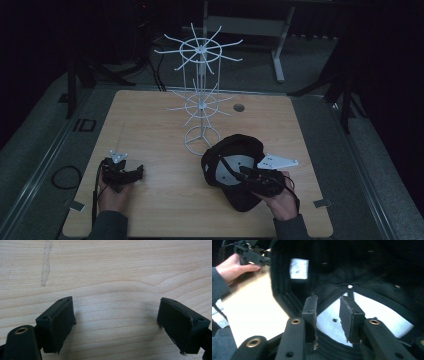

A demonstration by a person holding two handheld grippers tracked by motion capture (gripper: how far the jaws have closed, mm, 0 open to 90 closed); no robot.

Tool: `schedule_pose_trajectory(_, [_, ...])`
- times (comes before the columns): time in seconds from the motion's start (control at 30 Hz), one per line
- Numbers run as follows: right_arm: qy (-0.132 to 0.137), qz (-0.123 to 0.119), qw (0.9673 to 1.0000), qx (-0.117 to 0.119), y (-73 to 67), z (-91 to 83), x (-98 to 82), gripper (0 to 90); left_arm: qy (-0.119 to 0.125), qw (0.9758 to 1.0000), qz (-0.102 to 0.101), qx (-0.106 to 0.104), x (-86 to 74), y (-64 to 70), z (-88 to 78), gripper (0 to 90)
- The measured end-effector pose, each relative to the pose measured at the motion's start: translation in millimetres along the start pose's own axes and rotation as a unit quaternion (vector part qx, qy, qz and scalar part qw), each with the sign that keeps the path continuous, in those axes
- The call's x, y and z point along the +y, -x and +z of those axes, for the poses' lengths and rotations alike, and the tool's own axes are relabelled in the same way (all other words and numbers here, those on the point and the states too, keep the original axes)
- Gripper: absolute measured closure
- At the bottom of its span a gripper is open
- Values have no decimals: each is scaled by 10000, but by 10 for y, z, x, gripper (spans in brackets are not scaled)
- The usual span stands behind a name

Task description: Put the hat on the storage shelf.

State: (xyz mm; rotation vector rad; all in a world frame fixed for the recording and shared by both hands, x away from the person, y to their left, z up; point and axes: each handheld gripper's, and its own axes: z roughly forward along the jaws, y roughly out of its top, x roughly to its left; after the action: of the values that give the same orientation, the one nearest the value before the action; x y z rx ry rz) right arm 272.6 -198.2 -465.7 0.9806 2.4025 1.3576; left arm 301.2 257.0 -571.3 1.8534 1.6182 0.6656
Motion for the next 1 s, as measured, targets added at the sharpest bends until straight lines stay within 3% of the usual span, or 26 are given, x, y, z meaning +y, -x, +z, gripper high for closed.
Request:
schedule_pose_trajectory(0.1, [1,-35,9999,108,-54,36,23,604,1,10000,-3,0,0,0,0,146])
schedule_pose_trajectory(0.2, [8,-78,9997,239,-128,87,58,464,-1,10000,-1,0,0,0,0,146])
schedule_pose_trajectory(0.23, [8,-78,9997,239,-128,87,58,464,-1,10000,-1,0,0,0,0,146])
schedule_pose_trajectory(0.27, [17,-134,9994,333,-211,150,97,344,0,10000,-1,0,0,0,0,146])
schedule_pose_trajectory(0.33, [30,-132,9995,298,-278,217,143,256,0,10000,-1,0,0,0,0,146])
schedule_pose_trajectory(0.47, [104,-148,9996,197,-383,388,315,237,1,10000,-3,1,1,1,1,146])
schedule_pose_trajectory(0.57, [136,-50,9996,230,-390,482,426,281,0,10000,-3,-1,1,1,1,146])
schedule_pose_trajectory(0.6, [131,-68,9996,239,-409,582,527,409,-7,10000,-1,-1,1,1,0,146])
schedule_pose_trajectory(0.63, [100,-105,9996,247,-422,605,550,470,-6,10000,-1,-2,1,1,0,146])
schedule_pose_trajectory(0.67, [100,-105,9996,247,-422,605,550,470,-6,10000,-1,-2,1,1,0,146])
schedule_pose_trajectory(0.73, [105,-137,9994,285,-452,640,592,646,-6,10000,0,-4,1,1,0,146])
schedule_pose_trajectory(1.0, [179,-32,9996,229,-389,544,541,835,-7,10000,0,-4,2,2,0,146])
